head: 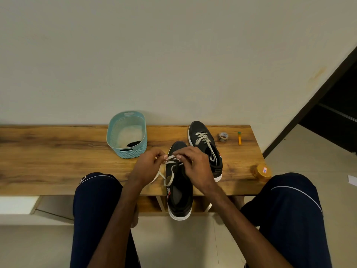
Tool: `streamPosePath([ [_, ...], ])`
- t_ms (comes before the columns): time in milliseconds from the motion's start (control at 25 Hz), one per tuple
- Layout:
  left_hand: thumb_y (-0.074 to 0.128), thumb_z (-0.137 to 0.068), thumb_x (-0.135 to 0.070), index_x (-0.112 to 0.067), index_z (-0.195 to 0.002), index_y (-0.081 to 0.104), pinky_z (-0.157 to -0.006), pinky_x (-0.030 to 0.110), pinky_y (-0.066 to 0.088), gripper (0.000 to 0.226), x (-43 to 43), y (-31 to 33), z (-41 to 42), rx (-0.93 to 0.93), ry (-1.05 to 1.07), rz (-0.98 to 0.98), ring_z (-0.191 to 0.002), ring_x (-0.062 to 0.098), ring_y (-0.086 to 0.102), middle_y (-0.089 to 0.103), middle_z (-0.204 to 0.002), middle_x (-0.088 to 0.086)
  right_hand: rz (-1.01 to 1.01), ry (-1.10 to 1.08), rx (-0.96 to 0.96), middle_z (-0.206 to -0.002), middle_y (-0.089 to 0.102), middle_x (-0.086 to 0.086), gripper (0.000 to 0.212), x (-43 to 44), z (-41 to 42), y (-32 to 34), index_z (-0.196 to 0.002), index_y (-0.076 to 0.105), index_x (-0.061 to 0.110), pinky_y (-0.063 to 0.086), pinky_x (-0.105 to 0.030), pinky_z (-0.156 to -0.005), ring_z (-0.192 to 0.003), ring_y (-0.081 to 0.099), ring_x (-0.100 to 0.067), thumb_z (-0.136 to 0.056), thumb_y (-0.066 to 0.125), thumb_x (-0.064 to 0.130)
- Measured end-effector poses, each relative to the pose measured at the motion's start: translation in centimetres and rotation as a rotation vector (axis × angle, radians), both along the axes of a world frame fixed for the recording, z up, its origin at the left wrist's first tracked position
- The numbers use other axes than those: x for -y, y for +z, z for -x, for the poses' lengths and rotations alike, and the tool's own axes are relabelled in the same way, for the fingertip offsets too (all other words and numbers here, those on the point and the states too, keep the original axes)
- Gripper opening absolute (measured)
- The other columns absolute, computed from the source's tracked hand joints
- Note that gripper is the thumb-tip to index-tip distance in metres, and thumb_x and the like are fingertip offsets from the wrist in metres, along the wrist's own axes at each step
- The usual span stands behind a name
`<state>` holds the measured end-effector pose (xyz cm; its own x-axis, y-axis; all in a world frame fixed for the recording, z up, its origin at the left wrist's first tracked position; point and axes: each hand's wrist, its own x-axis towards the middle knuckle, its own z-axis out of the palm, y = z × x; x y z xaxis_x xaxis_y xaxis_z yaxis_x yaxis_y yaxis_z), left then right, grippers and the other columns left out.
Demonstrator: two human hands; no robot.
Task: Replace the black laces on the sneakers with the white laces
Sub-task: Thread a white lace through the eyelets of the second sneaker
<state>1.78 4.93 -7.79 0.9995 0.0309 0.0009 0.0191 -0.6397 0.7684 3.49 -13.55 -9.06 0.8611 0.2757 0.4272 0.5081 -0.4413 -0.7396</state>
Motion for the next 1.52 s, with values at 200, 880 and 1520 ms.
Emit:
streamPosePath([
  [200, 0.056, -0.099, -0.012, -0.014, -0.115, 0.068, -0.069, 0.032, 0.057, 0.020, 1.6, 0.4, 0.2, 0.015, -0.116, 0.249, -0.074, 0.015, 0.067, 0.071, -0.100, 0.005, 0.162, 0.005, -0.006, -0.098, 0.069, -0.001, 0.022, 0.3, -0.3, -0.3, -0.113, 0.063, 0.021, 0.055, -0.036, -0.076, -0.090, 0.061, -0.015, -0.094, 0.063, 0.010],
  [880, 0.064, -0.094, -0.022, -0.017, -0.098, 0.071, -0.076, 0.026, 0.045, 0.009, 3.8, -3.5, -1.2, -0.001, 0.189, -0.055, -0.095, 0.012, 0.062, 0.069, -0.102, -0.003, 0.550, -0.004, -0.566, -0.130, 0.048, -0.009, 0.049, 1.0, -0.3, -2.1, -0.133, 0.055, 0.012, 0.045, -0.035, -0.100, -0.116, 0.054, -0.026, -0.089, 0.068, 0.030],
  [1520, 0.069, -0.090, -0.028, -0.028, -0.103, 0.074, -0.080, 0.034, 0.054, 0.014, 6.8, -4.7, -1.6, -0.091, 0.117, -0.306, -0.100, 0.013, 0.064, 0.068, -0.112, -0.006, -0.086, -0.080, -0.979, -0.103, 0.072, -0.009, 0.034, 2.9, -1.4, -4.6, -0.101, 0.072, 0.017, 0.051, -0.046, -0.101, -0.103, 0.066, -0.023, -0.095, 0.042, 0.001],
])
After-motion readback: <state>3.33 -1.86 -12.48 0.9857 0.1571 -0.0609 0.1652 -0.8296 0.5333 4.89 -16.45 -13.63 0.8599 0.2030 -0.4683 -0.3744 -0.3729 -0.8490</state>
